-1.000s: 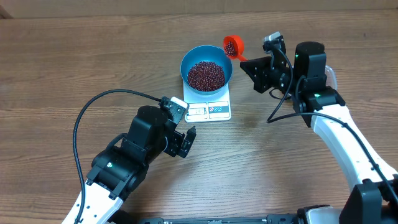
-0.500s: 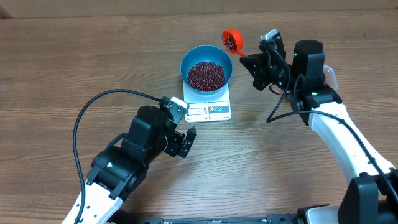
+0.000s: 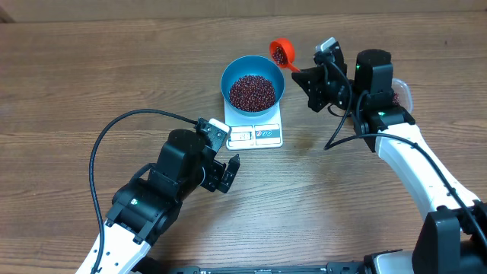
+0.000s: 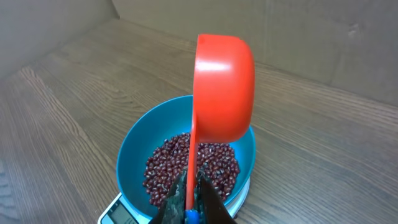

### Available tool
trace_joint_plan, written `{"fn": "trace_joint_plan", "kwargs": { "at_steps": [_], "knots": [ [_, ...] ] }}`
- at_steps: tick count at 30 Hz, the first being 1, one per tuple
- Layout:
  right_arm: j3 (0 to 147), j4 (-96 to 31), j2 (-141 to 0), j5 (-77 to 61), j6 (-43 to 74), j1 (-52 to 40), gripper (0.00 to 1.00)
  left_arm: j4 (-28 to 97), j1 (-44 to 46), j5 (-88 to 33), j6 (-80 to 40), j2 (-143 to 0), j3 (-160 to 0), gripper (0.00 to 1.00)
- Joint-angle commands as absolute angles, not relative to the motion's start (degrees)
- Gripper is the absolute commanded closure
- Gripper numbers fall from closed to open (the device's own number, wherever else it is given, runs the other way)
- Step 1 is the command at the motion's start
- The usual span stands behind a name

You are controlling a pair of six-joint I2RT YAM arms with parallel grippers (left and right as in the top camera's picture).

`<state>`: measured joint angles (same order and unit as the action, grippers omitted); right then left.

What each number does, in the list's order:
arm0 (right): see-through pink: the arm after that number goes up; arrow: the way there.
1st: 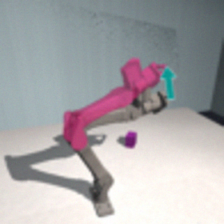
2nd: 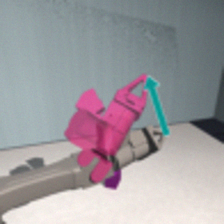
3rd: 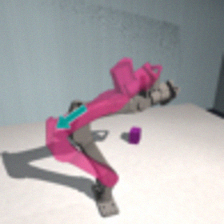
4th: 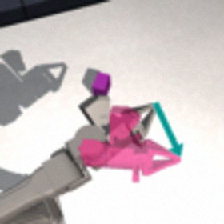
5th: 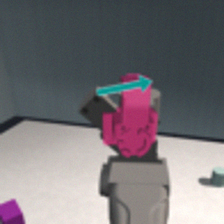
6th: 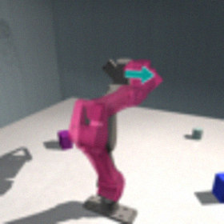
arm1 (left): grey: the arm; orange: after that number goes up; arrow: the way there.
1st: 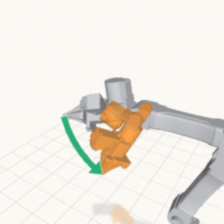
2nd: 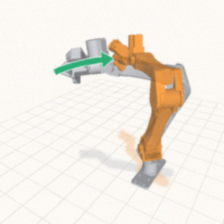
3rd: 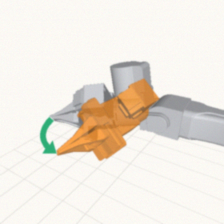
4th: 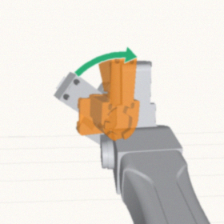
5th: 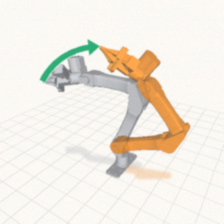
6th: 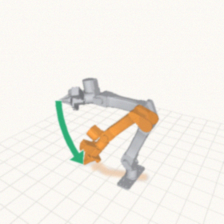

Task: Scoop item into bowl and weigh 150g on scale
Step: 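Hold the scoop above the bowl and tilt it to pour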

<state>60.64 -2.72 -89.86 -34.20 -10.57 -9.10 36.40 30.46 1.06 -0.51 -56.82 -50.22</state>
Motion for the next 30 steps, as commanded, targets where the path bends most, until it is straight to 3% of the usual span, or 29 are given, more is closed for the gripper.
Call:
{"fn": "trace_joint_plan", "kwargs": {
  "at_steps": [1,30],
  "knots": [
    [62.2,-2.7,-89.9,-34.6,-11.0,-9.4,0.96,36.2,30.8,0.4,-1.5,-56.9,-50.2,0.01],
    [62.1,-3.6,-90.1,-33.7,-11.9,-9.4,0.96,36.2,30.8,0.4,-1.5,-56.9,-50.2,0.0]
  ]
}}
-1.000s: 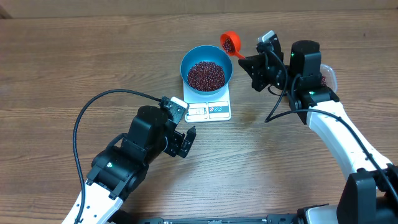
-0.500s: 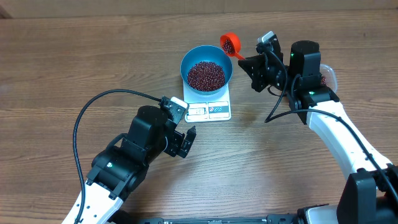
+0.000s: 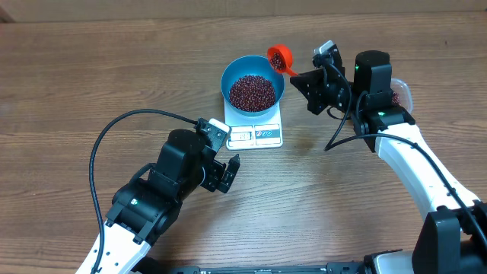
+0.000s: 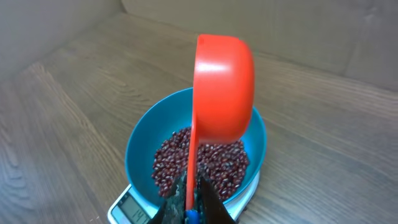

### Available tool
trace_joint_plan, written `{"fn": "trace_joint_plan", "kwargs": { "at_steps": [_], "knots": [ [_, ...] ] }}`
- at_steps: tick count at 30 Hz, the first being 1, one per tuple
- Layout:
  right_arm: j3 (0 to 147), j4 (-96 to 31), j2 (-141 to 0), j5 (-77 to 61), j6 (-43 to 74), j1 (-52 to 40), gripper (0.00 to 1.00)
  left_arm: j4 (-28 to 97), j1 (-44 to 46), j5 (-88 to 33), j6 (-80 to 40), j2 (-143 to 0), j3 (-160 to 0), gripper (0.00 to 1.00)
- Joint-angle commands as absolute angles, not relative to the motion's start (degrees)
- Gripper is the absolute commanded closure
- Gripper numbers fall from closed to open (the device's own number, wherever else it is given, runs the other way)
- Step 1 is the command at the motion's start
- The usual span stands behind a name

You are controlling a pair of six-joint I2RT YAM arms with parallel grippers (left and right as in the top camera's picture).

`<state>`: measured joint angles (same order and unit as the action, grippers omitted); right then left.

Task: Scoop item into bowl and weigh 150g on scale
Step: 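Hold the scoop above the bowl and tilt it to pour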

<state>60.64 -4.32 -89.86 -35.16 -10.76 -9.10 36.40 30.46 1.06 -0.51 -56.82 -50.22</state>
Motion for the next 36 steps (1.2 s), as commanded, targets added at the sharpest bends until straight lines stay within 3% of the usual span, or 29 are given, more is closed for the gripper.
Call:
{"fn": "trace_joint_plan", "kwargs": {
  "at_steps": [1,5,20,36],
  "knots": [
    [62.1,-3.5,-90.1,-34.3,-11.9,-9.4,0.96,36.2,30.8,0.4,-1.5,-56.9,-50.2,0.0],
    [61.9,-3.6,-90.1,-41.5,-11.9,-10.1,0.96,36.2,30.8,0.4,-1.5,-56.9,-50.2,0.0],
    [61.8,-3.8,-90.1,-36.6,-12.4,-12.0,0.96,36.2,30.8,0.4,-1.5,-56.9,-50.2,0.0],
    [61.8,-4.4,-90.1,-35.2,-22.6,-12.3,0.96,36.2,30.8,0.4,-1.5,-56.9,-50.2,0.0]
  ]
}}
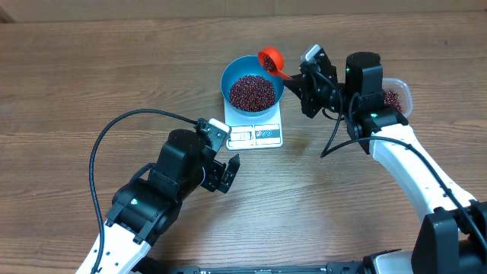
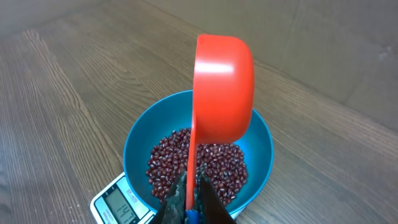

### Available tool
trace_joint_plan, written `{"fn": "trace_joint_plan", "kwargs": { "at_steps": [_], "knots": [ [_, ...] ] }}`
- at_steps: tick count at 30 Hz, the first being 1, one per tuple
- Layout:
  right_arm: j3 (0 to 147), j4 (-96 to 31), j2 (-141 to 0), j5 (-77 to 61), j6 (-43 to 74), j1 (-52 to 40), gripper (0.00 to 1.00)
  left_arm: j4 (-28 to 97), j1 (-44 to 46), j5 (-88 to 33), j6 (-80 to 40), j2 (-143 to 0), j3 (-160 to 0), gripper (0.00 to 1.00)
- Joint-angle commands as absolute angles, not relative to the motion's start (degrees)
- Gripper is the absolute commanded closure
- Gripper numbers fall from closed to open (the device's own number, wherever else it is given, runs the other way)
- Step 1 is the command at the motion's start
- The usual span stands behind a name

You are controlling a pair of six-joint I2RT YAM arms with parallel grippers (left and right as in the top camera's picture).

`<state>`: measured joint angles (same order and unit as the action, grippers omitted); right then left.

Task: Scoop item into bowl and weigh 150g on scale
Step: 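Hold the scoop above the bowl and tilt it to pour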

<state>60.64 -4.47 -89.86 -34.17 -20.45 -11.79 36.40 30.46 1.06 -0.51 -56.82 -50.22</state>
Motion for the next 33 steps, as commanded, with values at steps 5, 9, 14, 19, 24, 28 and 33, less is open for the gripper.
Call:
{"fn": "trace_joint_plan", "kwargs": {
  "at_steps": [5,9,14,19,24,28,33],
  "knots": [
    [61.8,-4.4,-90.1,-33.1,-22.6,-12.3,0.96,36.2,30.8,0.4,-1.5,-56.9,-50.2,0.0],
    [61.8,-4.4,-90.1,-33.0,-24.6,-12.3,0.96,36.2,30.8,0.4,-1.5,-56.9,-50.2,0.0],
    [61.8,-3.5,-90.8,-33.0,-26.3,-12.3,0.96,36.2,30.8,0.4,-1.5,-56.9,-50.2,0.0],
    [61.8,-3.0,-90.9,-33.0,-26.3,-12.3,0.96,36.2,30.8,0.4,-1.5,-56.9,-50.2,0.0],
    [61.8,-2.0,-90.9,-33.0,-26.3,-12.3,0.96,36.2,30.8,0.4,-1.5,-56.9,-50.2,0.0],
    [61.8,-2.5,-90.9,-33.1,-26.2,-12.3,0.96,36.2,30.8,0.4,-1.5,-56.9,-50.2,0.0],
    [61.8,-3.3,-90.9,-33.1,-24.7,-12.3,0.96,36.2,30.8,0.4,-1.5,-56.9,-50.2,0.0]
  ]
}}
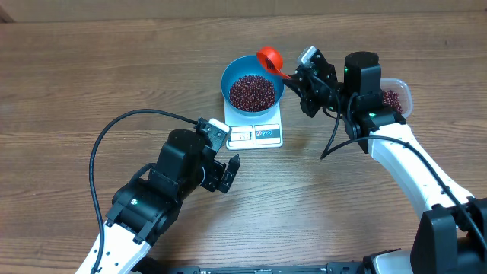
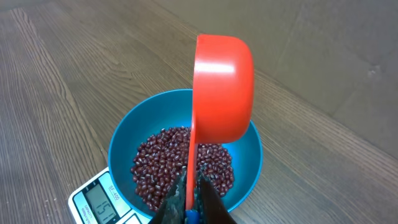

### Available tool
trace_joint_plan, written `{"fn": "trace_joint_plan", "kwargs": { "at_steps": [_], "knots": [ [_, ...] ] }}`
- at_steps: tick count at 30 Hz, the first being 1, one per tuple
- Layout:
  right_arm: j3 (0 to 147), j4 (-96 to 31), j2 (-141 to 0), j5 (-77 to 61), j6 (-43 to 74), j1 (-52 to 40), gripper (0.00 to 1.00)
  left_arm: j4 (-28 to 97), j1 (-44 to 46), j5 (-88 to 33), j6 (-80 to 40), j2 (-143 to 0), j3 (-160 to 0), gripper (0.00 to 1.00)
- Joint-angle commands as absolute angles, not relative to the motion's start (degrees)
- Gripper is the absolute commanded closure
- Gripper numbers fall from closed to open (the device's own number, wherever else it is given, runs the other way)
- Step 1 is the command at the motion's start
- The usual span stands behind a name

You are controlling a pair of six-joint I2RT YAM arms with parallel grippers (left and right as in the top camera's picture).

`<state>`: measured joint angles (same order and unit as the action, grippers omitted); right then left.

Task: Scoop item into bowl and weigh 150g on scale
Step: 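Hold the scoop above the bowl and tilt it to pour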

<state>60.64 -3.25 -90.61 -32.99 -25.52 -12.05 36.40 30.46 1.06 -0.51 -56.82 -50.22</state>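
A blue bowl (image 1: 253,82) of dark red beans (image 1: 252,92) stands on a small white scale (image 1: 256,134). In the right wrist view the bowl (image 2: 124,146) holds the beans (image 2: 160,167), and the scale's display (image 2: 99,202) seems to read 151. My right gripper (image 1: 299,70) is shut on the handle of an orange scoop (image 1: 268,57), whose cup sits over the bowl's far right rim. From the wrist the scoop (image 2: 223,87) shows its underside, turned on edge above the beans. My left gripper (image 1: 228,173) hangs open near the scale's front left.
A clear container of beans (image 1: 394,97) stands at the far right behind my right arm. The left arm's black cable (image 1: 114,129) loops over the table on the left. Cardboard walls close off the back edge.
My right gripper and the scoop have shifted slightly left over the bowl's rim. The scale display came further into the wrist view; its reading went from about 141 to about 151. The left arm stayed put.
The scoop first hung beyond the bowl's far right side, held by my right gripper. At each later moment it stood closer to the bowl, then over the rim, turned on edge. The bowl held beans throughout, and my left arm has kept still.
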Motion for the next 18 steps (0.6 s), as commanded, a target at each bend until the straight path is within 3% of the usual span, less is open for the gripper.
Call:
{"fn": "trace_joint_plan", "kwargs": {
  "at_steps": [1,9,18],
  "knots": [
    [61.8,-3.3,-90.9,-33.1,-23.1,-12.3,0.96,36.2,30.8,0.4,-1.5,-56.9,-50.2,0.01],
    [61.8,-3.3,-90.9,-33.1,-8.7,-12.3,0.96,36.2,30.8,0.4,-1.5,-56.9,-50.2,0.0],
    [61.8,-3.3,-90.9,-33.3,-7.2,-12.3,0.96,36.2,30.8,0.4,-1.5,-56.9,-50.2,0.0]
  ]
}}
